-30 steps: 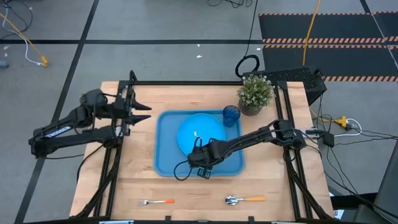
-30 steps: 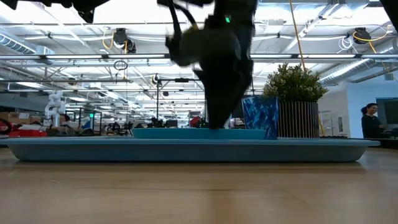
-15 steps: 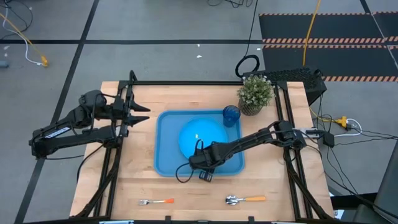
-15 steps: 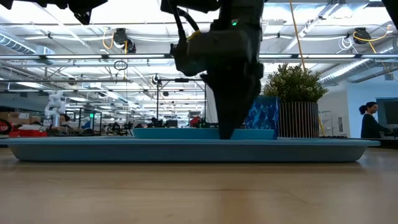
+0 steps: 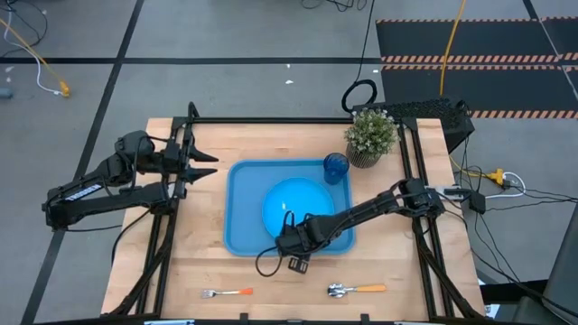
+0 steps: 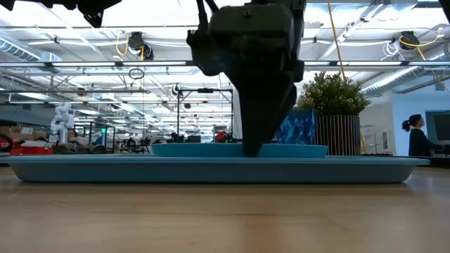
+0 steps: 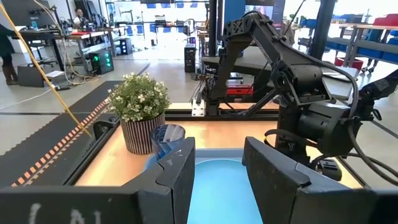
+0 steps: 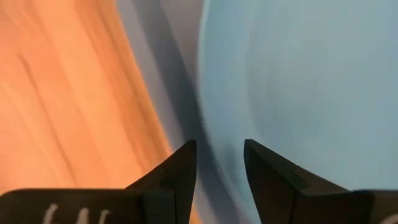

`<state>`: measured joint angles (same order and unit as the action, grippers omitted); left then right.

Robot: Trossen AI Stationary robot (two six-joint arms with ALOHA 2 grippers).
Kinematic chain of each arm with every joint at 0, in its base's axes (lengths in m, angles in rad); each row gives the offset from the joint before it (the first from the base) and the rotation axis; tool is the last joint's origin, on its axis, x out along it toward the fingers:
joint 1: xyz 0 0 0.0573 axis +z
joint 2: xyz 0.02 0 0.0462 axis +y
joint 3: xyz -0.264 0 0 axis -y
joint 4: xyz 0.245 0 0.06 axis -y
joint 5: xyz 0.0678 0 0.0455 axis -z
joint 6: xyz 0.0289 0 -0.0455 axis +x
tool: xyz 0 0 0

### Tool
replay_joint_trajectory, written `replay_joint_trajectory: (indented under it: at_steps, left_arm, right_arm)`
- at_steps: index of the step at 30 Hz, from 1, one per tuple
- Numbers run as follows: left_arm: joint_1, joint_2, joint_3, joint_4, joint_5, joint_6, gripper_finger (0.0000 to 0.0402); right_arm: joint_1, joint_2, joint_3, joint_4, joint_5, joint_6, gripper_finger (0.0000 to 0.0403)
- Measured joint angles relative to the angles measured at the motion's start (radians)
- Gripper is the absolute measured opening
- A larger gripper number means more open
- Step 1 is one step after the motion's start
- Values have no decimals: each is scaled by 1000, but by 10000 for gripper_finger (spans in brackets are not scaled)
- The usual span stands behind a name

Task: Pick and place plate/cup/fork/spoon on tray
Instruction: Adjust the blue plate, then put the yellow spoon on the blue tray to the left of the blue plate

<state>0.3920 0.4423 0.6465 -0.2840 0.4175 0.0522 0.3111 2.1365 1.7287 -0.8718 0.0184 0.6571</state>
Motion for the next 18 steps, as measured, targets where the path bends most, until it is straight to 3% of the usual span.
replay_joint_trajectory:
  at_steps: [6,18]
  left_arm:
    - [0,0,0,-3,0,1,143]
    - [0,0,0,-4,-1,12,143]
  right_arm:
    - [-5,-11,11,-23,20,-14,128]
    - [27,-233,31,-134,230,163,128]
